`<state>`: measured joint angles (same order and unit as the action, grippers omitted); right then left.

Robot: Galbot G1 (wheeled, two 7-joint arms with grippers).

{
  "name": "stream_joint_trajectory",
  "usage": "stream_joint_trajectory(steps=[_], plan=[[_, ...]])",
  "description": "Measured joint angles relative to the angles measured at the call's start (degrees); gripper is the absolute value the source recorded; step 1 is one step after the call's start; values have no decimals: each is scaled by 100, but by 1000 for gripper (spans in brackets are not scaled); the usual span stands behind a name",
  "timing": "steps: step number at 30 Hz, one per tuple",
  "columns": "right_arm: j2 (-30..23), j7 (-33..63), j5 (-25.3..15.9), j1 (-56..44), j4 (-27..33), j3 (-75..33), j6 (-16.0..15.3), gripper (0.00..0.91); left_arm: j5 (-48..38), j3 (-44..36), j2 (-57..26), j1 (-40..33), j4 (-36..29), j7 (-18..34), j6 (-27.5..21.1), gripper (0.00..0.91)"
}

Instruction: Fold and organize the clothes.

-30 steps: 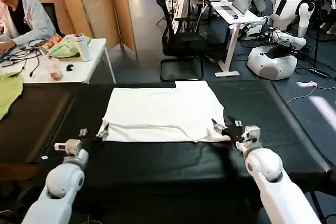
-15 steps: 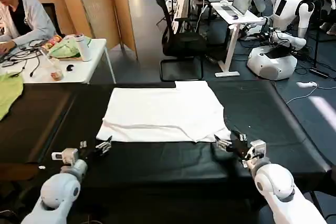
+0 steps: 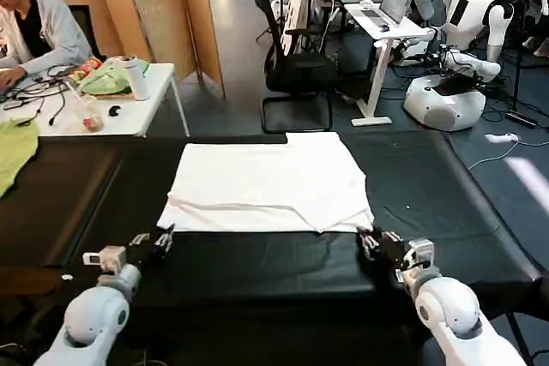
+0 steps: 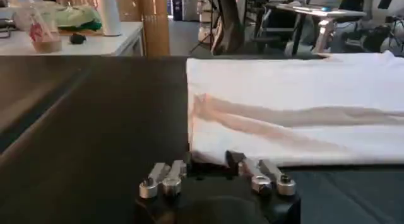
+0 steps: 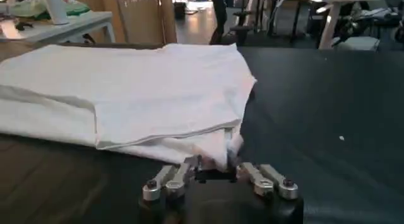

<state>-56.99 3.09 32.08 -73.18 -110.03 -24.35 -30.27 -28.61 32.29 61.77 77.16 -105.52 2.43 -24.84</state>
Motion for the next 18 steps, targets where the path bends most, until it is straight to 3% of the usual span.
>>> stream_joint_trajectory(steps=[10,13,18], plan=[[391,440,158,-616,-861,-321,-1024,59,141,121,-164,761,-918,405,-497,0],[429,477,140,-931,-1145,-467,-1192,59,242,214,-229,1111,-1268,435,-632,0],[446,524,82,-1317,-1418,-606,-1193,59,351,362,-260,1690,-1733,443,-742,0]])
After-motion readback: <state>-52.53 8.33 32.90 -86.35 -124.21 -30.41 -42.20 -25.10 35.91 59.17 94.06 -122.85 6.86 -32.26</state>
